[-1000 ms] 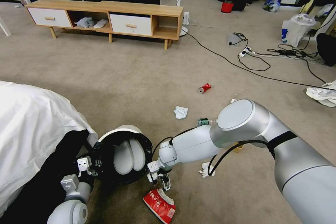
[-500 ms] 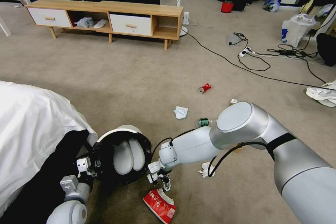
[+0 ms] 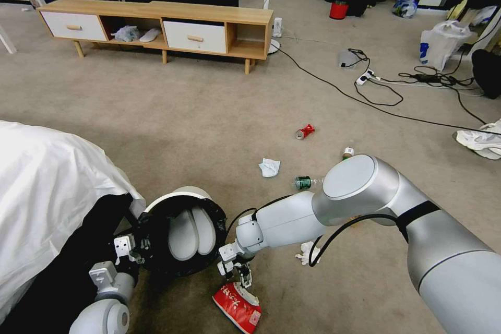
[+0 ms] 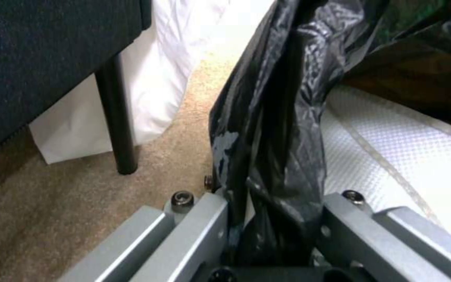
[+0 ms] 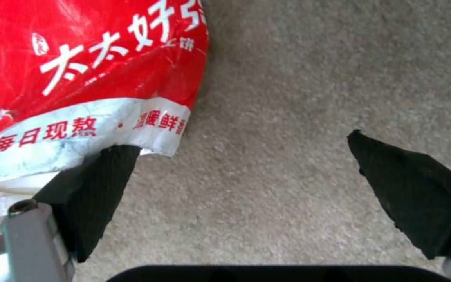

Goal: Pick up the trash bin and place the garbage on the floor into it.

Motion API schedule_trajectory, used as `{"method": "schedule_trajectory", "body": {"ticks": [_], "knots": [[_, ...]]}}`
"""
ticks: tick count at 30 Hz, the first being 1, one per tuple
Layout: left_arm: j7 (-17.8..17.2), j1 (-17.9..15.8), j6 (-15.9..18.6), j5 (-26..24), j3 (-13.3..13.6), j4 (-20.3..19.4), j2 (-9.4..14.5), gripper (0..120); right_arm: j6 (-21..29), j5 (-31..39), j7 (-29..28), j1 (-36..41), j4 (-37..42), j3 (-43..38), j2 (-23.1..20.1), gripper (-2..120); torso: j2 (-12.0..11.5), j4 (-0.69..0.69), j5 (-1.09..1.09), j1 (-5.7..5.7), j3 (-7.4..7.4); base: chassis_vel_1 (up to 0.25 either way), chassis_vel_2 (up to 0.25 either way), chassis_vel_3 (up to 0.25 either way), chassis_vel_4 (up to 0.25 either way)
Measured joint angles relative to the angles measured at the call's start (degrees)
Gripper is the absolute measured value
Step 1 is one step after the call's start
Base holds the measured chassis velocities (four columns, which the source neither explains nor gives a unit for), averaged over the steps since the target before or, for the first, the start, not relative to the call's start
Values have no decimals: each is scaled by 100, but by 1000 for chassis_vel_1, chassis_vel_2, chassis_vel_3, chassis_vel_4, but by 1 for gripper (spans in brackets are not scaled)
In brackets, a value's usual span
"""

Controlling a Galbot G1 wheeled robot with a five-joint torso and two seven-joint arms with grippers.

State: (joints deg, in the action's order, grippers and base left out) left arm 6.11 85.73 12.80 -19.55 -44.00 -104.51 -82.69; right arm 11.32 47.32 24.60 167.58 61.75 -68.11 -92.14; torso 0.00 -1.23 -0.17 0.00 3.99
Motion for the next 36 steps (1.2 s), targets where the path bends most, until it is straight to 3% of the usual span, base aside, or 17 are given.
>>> {"method": "schedule_trajectory", "body": {"ticks": [17,36], "knots": [[-8,-3,0,-1,-84,-7,7,0,-33,0,-77,96,-44,-27,0,100,0,0,0,0,0,0,0,0,0],[-21,-39,1,-118,-221,40,61,0,502,1368,-362,-139,275,-213,0,100,0,0,0,0,0,0,0,0,0]]}}
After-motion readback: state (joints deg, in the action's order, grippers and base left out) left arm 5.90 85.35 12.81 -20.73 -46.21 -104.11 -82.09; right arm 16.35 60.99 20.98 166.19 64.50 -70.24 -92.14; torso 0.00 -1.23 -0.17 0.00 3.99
